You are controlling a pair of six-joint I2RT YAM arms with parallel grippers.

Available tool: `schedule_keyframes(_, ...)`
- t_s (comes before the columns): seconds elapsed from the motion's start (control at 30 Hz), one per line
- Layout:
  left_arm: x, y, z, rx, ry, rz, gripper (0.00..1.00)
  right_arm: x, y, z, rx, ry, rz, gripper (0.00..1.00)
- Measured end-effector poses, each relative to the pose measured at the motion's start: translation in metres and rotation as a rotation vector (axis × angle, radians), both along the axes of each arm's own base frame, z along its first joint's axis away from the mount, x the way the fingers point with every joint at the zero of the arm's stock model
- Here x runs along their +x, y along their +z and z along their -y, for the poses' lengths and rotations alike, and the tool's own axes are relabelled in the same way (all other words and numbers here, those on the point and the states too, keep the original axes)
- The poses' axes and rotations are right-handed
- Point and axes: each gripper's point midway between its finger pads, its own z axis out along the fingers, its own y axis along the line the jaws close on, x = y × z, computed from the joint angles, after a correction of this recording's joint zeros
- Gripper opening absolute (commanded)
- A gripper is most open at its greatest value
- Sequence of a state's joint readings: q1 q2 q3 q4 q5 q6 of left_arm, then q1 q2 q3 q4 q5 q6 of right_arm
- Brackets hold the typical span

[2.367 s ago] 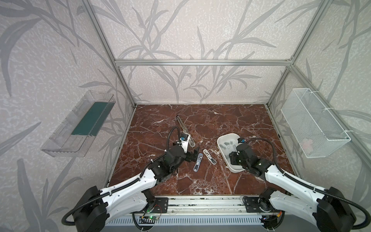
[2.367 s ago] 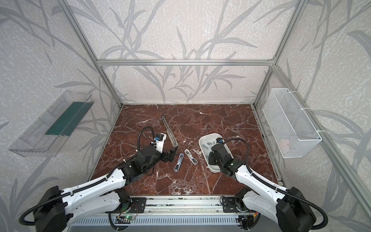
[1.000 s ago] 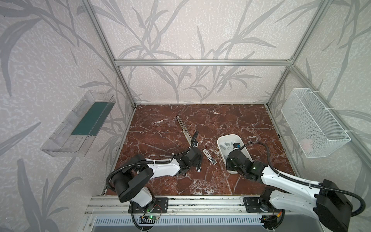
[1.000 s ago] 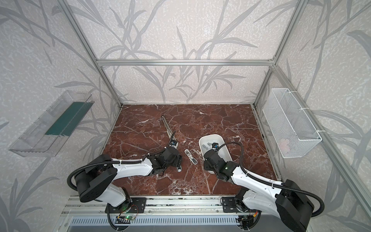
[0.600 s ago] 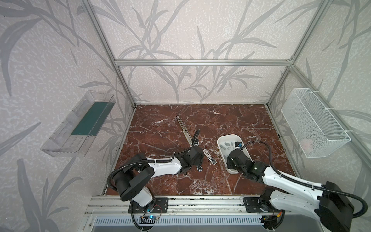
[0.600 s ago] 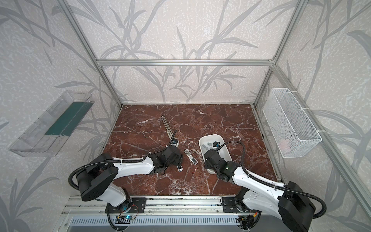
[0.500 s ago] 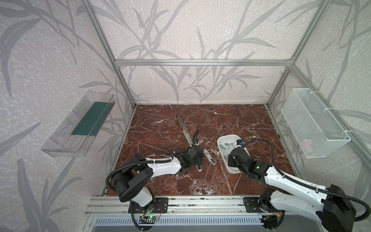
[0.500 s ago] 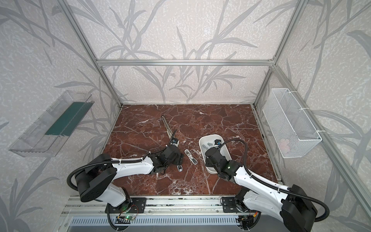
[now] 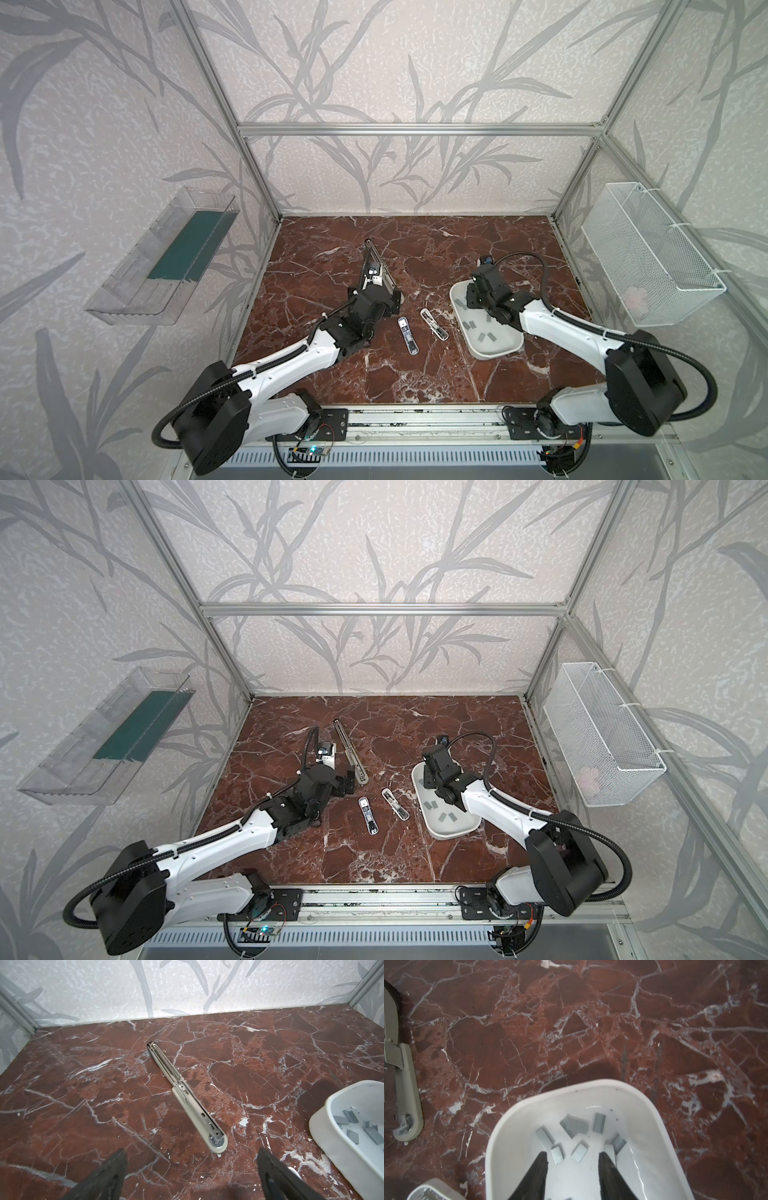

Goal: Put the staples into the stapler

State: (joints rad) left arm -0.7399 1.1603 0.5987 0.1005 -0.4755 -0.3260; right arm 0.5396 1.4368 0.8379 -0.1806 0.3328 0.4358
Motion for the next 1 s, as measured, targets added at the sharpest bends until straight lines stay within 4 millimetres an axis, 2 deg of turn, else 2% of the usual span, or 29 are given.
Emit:
schedule_keyframes(0.07,-0.004,-0.007,-0.008,0.013,0.012,-0.002,0.99,0.011,-0.003,-0.001,-0.015,0.012,0.003,0.43)
schedule_keyframes(0.17,-0.005,-0.012,-0.016,0.035,0.025,-0.001,0.99,0.022,-0.022,0.004,-0.034,0.022,-0.03,0.42)
schedule_keyframes(0.3,-0.005,-0.002,-0.018,0.028,0.025,0.033,0.99,0.028,-0.046,0.01,-0.036,0.037,-0.111,0.43)
schedule_keyframes(0.4,-0.005,0.006,-0.019,0.009,0.025,0.069,0.99,0.029,-0.048,0.004,-0.007,0.065,-0.12,0.44)
schedule_keyframes(0.63,-0.006,0.01,-0.026,0.014,0.045,0.098,0.99,0.032,-0.055,-0.009,0.041,0.097,-0.151,0.45)
schedule_keyframes(0.83,-0.009,0.005,-0.034,0.053,0.068,0.072,0.99,0.035,-0.085,-0.015,0.045,0.099,-0.232,0.45)
schedule_keyframes(1.0,-0.007,0.012,-0.034,0.058,0.073,0.08,0.99,0.04,-0.083,-0.02,0.067,0.088,-0.243,0.43)
